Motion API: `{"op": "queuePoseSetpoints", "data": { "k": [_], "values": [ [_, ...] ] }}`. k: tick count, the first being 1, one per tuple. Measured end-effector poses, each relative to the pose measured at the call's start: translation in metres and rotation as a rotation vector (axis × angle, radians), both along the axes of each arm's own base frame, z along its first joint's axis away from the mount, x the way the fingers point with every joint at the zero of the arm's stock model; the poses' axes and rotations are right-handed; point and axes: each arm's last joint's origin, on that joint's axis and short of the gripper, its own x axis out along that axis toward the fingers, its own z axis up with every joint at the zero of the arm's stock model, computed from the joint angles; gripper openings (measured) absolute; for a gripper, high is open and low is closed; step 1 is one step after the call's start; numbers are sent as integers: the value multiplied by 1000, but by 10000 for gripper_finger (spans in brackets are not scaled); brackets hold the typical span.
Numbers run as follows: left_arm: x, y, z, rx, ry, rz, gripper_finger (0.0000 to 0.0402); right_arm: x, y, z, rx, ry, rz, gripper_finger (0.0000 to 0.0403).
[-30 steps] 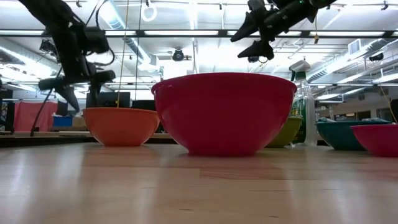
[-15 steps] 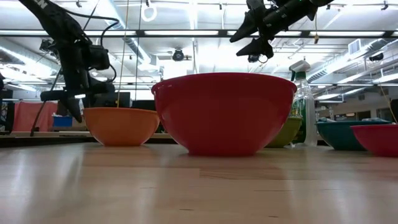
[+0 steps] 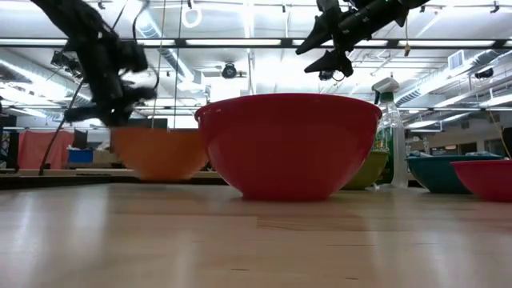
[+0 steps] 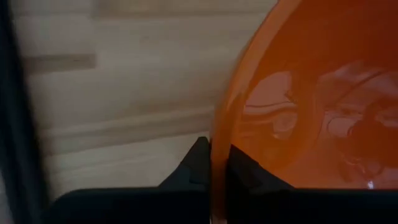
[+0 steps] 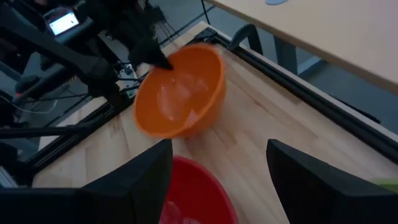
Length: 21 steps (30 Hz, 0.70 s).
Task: Nest bowls inside each other
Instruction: Stack the orange bowl on top of the red bowl
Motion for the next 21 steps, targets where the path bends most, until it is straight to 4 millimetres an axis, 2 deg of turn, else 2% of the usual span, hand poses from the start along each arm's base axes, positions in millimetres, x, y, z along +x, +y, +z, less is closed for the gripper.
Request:
{"op": "queuePoseSetpoints", "data": {
  "k": [6, 9, 11, 13, 15, 21],
  "values": [
    [19, 0, 60, 142, -236, -49, 14, 1, 3, -1, 4, 2, 42, 265],
    [40, -6, 88, 166, -324, -175, 14, -1, 3, -3, 3, 31, 41, 265],
    [59, -14, 98, 151, -352, -243, 15, -5, 0, -5, 6, 69, 7, 265],
    [80, -23, 100, 104, -358, -301, 15, -11, -2, -7, 7, 114, -41, 265],
    [105, -33, 92, 48, -339, -363, 15, -18, -3, -10, 5, 182, -80, 265],
    [167, -54, 46, -88, -276, -447, 15, -29, 1, -23, 51, 351, -73, 265]
  ]
}}
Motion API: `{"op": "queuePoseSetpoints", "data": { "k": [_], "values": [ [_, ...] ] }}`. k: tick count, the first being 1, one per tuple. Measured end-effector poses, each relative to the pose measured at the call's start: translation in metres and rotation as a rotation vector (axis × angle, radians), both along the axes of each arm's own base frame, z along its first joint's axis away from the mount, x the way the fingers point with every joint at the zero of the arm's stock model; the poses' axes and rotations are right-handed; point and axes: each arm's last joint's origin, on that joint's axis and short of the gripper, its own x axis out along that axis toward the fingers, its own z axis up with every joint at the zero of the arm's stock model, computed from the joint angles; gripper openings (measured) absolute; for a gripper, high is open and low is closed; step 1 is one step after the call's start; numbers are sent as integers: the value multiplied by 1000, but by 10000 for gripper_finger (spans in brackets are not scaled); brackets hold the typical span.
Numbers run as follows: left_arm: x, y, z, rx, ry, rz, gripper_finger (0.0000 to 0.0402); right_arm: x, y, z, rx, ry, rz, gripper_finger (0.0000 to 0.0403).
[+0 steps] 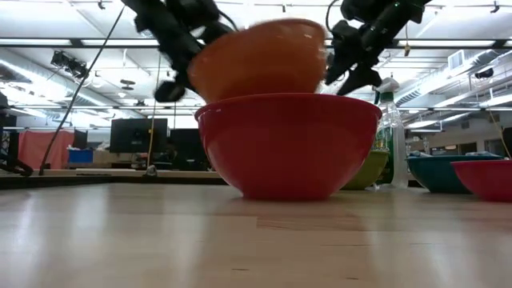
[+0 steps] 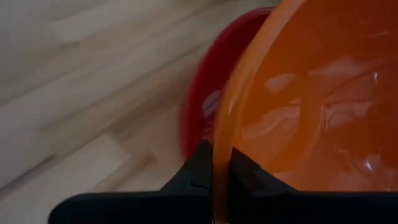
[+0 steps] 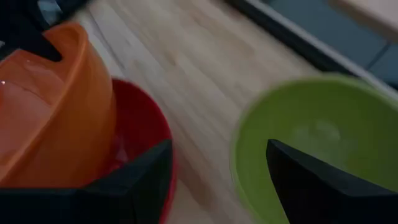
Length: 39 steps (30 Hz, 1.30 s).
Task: Nest bowls inside each other
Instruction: Stack the orange bowl on top of the red bowl, then stack the light green bowl on top of the orange bowl
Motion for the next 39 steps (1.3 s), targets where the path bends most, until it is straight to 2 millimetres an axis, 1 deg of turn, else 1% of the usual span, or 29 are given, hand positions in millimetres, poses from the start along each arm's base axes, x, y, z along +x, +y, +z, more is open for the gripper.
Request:
{"op": "queuePoseSetpoints", "data": {
  "k": [4, 6, 8, 11, 14, 17, 19, 21, 23, 27, 34, 36, 39],
  "values": [
    [27, -5, -25, -30, 11, -6, 15, -3, 7, -5, 32, 71, 11, 265],
    [35, -7, -38, -43, 42, -20, 16, -5, 10, -7, 47, 103, 17, 265],
    [40, -9, -46, -42, 62, -38, 20, -6, 12, -8, 59, 122, 24, 265],
    [43, -12, -47, -19, 49, -71, 45, -8, 13, -10, 59, 156, 45, 266],
    [44, -14, -43, 28, 35, -68, 92, -9, 14, -12, 48, 191, 78, 270],
    [42, -13, -38, 49, 15, -56, 147, -7, 12, -20, 26, 232, 132, 271],
    [40, -11, -34, 55, 4, -50, 178, -4, 11, -29, -13, 284, 185, 269],
    [38, -11, -28, 83, -9, -39, 200, 0, 10, -41, -59, 359, 245, 265],
    [35, -11, -20, 132, -34, -43, 210, 5, 8, -52, -104, 433, 289, 259],
    [25, -14, 0, 232, -84, -67, 212, 13, 4, -71, -121, 539, 360, 247],
    [1, -19, 36, 351, -178, -79, 195, 25, -2, -100, -68, 636, 437, 230],
    [-4, -19, 41, 387, -185, -70, 193, 29, -4, -108, -62, 659, 441, 215],
    [-8, -20, 46, 431, -187, -75, 193, 34, -7, -121, -42, 686, 452, 175]
  ]
}}
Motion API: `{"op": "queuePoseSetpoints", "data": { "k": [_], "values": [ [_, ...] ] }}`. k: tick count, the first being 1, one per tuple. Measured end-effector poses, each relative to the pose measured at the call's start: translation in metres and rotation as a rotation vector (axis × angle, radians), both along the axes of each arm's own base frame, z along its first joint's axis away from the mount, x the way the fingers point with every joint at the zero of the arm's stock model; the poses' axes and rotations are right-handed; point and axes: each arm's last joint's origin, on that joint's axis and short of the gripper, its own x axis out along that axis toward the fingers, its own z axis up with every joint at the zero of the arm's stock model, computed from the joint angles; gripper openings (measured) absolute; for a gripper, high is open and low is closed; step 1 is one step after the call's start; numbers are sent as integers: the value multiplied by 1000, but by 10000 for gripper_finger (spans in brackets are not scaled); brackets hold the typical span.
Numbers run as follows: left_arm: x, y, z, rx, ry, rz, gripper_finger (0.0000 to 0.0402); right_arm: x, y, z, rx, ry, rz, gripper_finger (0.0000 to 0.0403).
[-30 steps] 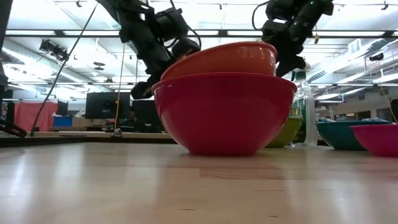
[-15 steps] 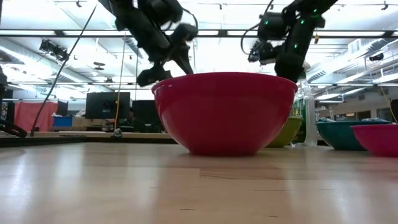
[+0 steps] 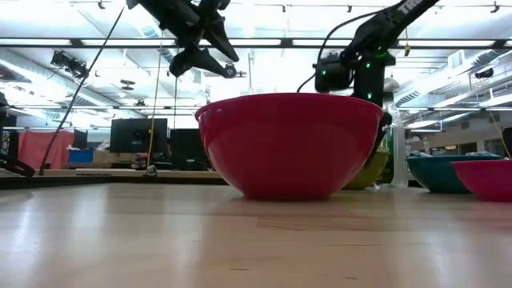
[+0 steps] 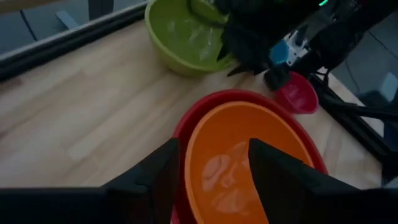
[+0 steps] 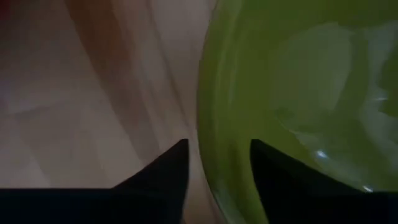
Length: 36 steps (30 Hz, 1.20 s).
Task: Nest bowls inside each other
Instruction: Stack the light green bowl on top of the orange bowl
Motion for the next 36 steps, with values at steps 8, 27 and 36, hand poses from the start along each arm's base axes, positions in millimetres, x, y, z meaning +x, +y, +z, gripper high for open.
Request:
{"op": "queuePoseSetpoints", "data": {
  "k": [8, 27, 36],
  "values": [
    [-9, 4, 3, 11, 19, 14, 192, 5, -2, -5, -40, 23, 61, 29],
    [-37, 29, 9, 19, 73, 122, 192, 9, 99, 152, -71, -528, 439, 31],
    [-37, 35, 13, 10, 12, 164, 192, 44, 160, 128, 65, -528, 619, 58]
  ]
}}
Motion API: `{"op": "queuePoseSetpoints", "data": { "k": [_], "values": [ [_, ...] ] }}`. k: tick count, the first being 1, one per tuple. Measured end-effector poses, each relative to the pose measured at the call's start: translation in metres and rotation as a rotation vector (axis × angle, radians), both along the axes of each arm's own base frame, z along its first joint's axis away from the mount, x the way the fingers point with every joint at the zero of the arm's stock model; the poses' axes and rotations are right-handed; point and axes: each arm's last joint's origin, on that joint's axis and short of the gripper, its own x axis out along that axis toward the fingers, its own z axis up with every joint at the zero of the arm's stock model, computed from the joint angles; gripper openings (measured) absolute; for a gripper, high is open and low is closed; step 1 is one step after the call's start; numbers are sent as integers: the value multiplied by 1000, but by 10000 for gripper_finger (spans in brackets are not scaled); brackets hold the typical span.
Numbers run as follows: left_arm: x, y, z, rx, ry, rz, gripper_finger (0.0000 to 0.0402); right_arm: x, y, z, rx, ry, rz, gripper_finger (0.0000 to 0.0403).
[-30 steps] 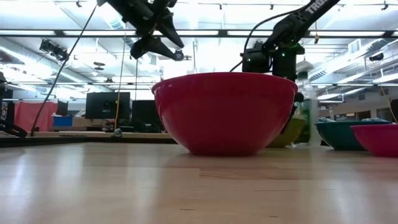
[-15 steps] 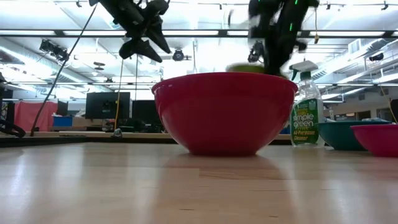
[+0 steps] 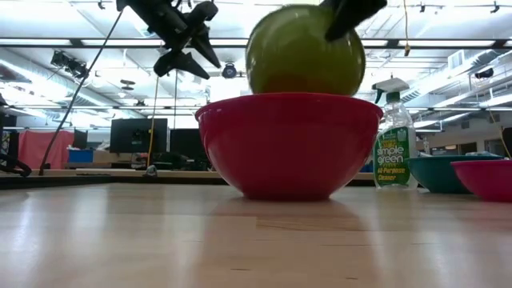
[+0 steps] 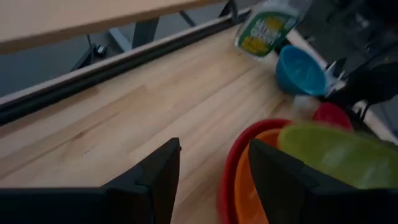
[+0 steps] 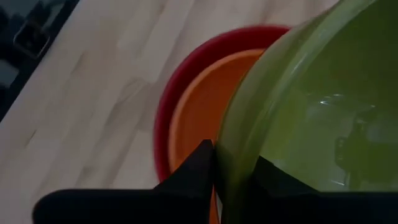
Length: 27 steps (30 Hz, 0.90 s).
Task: Nest bowls inside each other
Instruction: Stack the light green bowl on top of the orange bowl
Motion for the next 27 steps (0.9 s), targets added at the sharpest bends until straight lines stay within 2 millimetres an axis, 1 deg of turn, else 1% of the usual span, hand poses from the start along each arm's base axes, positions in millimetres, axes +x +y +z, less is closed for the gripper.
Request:
{"op": "queuePoseSetpoints", "data": {
  "k": [4, 7, 11, 14, 17, 21, 24, 27],
  "values": [
    [4, 0, 0, 4, -16, -6, 192, 15, 1, -23, 47, 86, 21, 64],
    [4, -1, 0, -2, -19, -15, 192, 19, 0, -29, 76, 104, 46, 88],
    [5, -2, 0, -2, -17, -33, 192, 21, 0, -30, 91, 111, 34, 156],
    [5, -3, -1, 4, -12, -47, 192, 18, -1, -21, 103, 103, 10, 214],
    [5, -3, -1, -9, -13, -65, 192, 6, -4, -3, 125, 172, -87, 251],
    [4, -4, -2, -3, 8, -117, 192, -25, -16, 15, 164, 239, -268, 263],
    [5, -5, -2, 23, 22, -153, 192, -51, -22, 14, 149, 283, -419, 258],
    [10, -11, 1, 16, -35, -265, 192, -67, -23, 13, 214, 223, -502, 251]
  ]
}}
